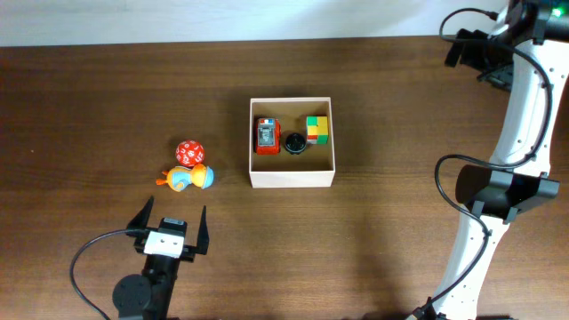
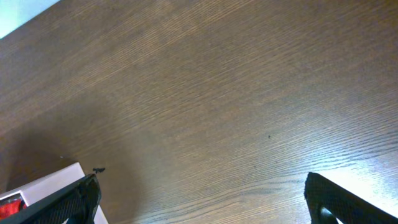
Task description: Pack container
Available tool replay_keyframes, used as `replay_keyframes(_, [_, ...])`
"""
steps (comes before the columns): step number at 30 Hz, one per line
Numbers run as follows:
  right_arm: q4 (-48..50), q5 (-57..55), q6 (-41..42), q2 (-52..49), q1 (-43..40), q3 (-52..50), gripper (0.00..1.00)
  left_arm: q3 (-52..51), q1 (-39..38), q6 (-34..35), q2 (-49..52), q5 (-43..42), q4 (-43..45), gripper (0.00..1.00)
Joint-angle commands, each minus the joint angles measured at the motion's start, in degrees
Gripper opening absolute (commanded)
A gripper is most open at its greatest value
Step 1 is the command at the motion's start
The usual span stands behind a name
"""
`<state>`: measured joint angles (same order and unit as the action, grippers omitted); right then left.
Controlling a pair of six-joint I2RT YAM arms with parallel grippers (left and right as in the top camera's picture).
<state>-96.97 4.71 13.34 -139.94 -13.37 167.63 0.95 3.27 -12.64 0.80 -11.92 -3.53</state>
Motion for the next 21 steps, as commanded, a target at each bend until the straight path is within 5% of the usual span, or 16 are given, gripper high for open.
replay_keyframes(1, [-0.3,0.6,0.5,0.0,0.5,1.0,0.99,-0.4,-0.2,-0.7,-0.4,0.9,1.4,0.99])
replay_keyframes(13, [-0.3,0.6,0.5,0.0,0.5,1.0,0.99,0.8,-0.1,-0.5,-0.3,-5.0,6.3,0.99])
replay_keyframes(21, [-0.3,0.6,0.5,0.0,0.5,1.0,0.99,19.8,-0.1,2.3,16.7,2.3,-5.3,0.99])
